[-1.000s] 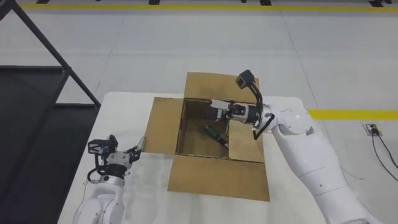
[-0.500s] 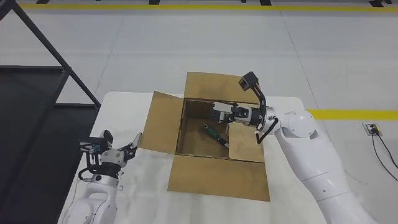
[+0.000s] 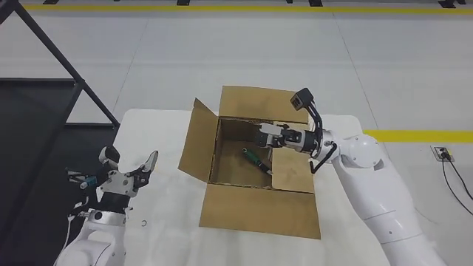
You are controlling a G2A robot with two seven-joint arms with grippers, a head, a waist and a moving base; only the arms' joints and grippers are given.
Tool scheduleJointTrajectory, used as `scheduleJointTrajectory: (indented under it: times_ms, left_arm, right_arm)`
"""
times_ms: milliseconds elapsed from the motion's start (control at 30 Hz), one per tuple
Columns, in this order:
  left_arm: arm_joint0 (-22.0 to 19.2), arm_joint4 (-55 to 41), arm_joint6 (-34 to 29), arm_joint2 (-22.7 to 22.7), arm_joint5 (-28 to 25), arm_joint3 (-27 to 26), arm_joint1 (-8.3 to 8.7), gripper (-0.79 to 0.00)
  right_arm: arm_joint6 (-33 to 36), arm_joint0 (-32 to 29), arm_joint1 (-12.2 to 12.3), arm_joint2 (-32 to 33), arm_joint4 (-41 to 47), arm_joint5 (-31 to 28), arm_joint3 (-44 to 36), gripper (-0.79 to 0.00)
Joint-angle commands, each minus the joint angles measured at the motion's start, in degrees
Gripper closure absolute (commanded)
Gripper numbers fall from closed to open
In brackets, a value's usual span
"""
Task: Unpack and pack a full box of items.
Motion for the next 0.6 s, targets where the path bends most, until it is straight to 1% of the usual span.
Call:
scheduleJointTrajectory:
  times_ms: [0, 100, 167, 267, 367, 433, 500, 567]
  left_arm:
    - [0.5, 0.2, -0.5, -0.3, -1.4, -2.6, 0.12, -0.785]
    - [0.8, -0.8, -2.6, 0.1, -4.5, -6.7, 0.29, -0.785]
    - [0.2, -2.0, -4.9, 0.8, -6.6, -8.9, 0.40, -0.785]
    - [-1.6, -5.7, -9.2, 3.1, -9.8, -11.1, 0.50, -0.785]
    - [-4.8, -11.1, -15.6, 6.0, -12.0, -12.1, 0.57, -0.785]
    - [-7.6, -14.1, -20.3, 8.0, -11.8, -11.7, 0.56, -0.785]
    - [-10.8, -13.1, -24.3, 10.2, -9.9, -11.3, 0.54, -0.785]
    - [-13.4, -14.0, -27.4, 13.8, -8.8, -10.1, 0.34, -0.785]
  right_arm:
    - [-0.2, -0.5, 0.3, 0.7, -0.3, 0.2, -0.3, -0.785]
    - [-0.8, -1.8, 1.0, 2.8, -1.4, -0.3, -1.2, -0.785]
    - [-0.8, -3.4, 1.7, 5.2, -1.3, -0.7, -2.5, -0.785]
    - [-1.9, -6.7, 2.9, 9.7, -1.7, -1.2, -5.1, -0.785]
    - [-2.8, -10.7, 4.2, 14.6, -2.2, -0.5, -8.6, -0.785]
    - [-4.3, -13.6, 5.0, 18.1, -3.0, 0.1, -10.8, -0.785]
    - [-5.3, -16.6, 5.7, 21.1, -3.1, 0.6, -12.9, -0.785]
    - [-6.4, -19.4, 6.1, 23.4, -2.9, 0.9, -14.7, -0.785]
